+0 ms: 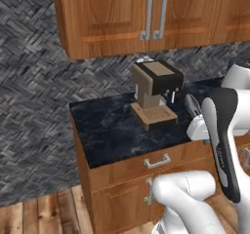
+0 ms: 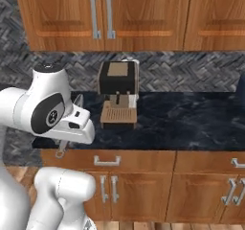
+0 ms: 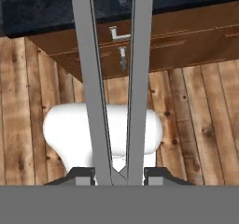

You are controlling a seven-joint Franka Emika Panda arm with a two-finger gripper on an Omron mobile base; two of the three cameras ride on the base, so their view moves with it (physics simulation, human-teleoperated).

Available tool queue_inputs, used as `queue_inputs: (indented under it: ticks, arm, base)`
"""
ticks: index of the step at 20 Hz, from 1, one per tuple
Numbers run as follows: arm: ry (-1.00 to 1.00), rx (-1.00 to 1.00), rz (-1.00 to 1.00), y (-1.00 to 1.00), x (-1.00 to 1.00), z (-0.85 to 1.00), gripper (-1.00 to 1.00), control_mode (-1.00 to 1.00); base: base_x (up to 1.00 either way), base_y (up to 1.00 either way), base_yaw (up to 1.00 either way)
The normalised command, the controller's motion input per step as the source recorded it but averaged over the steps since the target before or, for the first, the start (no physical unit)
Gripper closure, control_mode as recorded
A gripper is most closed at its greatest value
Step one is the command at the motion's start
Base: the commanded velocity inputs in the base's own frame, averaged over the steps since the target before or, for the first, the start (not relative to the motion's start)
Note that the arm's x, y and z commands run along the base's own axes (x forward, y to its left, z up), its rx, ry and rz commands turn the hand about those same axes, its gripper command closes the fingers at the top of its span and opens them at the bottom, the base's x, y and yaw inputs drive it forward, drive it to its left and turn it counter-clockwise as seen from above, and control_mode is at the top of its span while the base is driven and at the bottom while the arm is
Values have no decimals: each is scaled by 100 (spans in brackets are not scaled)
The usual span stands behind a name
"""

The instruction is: Pick up the tongs from the counter and place them near the plate next to the oven.

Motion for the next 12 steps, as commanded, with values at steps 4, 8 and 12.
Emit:
queue_inputs:
  ticks: [4, 8, 12]
  arm:
    - [0, 0, 0, 0, 0, 0, 100, 100]
    - [0, 0, 0, 0, 0, 0, 100, 100]
    - [0, 0, 0, 0, 0, 0, 100, 100]
  base:
    - [-40, 7, -79]
    - [-16, 14, -81]
    - [0, 0, -70]
